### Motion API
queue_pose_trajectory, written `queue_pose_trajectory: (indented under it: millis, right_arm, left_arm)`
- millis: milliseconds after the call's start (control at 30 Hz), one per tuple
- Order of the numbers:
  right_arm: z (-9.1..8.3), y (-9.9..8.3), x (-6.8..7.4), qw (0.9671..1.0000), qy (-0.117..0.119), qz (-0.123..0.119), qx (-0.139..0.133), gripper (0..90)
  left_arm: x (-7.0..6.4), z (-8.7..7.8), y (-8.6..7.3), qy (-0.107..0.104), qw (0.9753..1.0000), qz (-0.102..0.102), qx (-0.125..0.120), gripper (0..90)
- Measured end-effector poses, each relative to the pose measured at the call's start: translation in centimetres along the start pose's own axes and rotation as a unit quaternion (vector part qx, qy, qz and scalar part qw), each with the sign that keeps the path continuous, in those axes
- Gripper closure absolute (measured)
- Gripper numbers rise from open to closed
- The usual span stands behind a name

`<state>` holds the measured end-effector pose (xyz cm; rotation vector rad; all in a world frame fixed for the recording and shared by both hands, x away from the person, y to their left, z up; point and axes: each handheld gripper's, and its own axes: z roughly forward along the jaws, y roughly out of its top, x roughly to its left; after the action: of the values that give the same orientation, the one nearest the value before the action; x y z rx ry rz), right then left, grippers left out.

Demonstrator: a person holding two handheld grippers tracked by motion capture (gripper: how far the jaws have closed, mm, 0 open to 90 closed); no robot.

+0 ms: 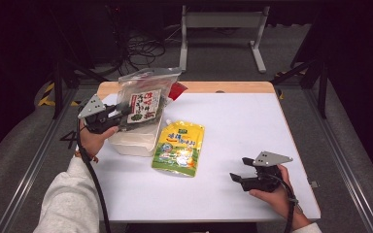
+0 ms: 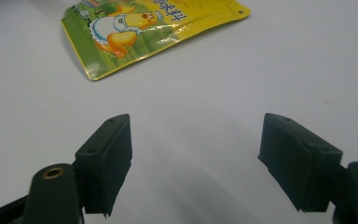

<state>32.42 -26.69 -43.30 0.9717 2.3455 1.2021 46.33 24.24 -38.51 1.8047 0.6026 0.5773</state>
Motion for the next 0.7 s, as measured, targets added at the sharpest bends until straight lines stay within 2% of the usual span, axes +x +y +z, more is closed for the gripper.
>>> queue_pose_trajectory:
  millis: [167, 233, 267, 367, 500, 633, 700]
  right_arm:
    - [0.1, 0.1, 0.1, 1.0, 0.004, -0.002, 0.002, 24.5]
    - [0.2, 0.1, 0.1, 1.0, 0.007, -0.004, 0.003, 24.4]
    - [0.2, 0.1, 0.1, 0.9999, 0.008, -0.006, 0.005, 24.3]
    - [0.3, 0.1, 0.1, 0.9999, 0.009, -0.006, 0.008, 24.3]
    - [0.5, 0.2, 0.0, 0.9999, 0.013, -0.002, 0.009, 24.3]
    - [0.8, 0.2, 0.1, 0.9997, 0.019, -0.004, 0.013, 24.3]
    - [0.8, 0.2, 0.1, 0.9997, 0.02, -0.003, 0.013, 24.3]
  left_arm:
    - [0.0, -0.4, -0.8, -0.009, 0.9998, -0.001, 0.02, 69.0]
    - [-0.2, -0.4, -1.0, 0.0, 0.9991, 0.005, 0.043, 66.2]
    - [-0.3, -0.3, -1.5, -0.001, 0.9966, 0.019, 0.081, 64.5]
    - [-0.3, -0.6, -1.9, -0.006, 0.9964, 0.013, 0.084, 64.2]
    - [-0.1, -0.5, -2.0, -0.01, 0.9959, 0.026, 0.086, 68.3]
    - [0.2, -0.2, -1.9, -0.002, 0.9958, 0.042, 0.081, 70.5]
    - [0.3, -0.1, -2.0, 0.0, 0.9958, 0.041, 0.082, 71.3]
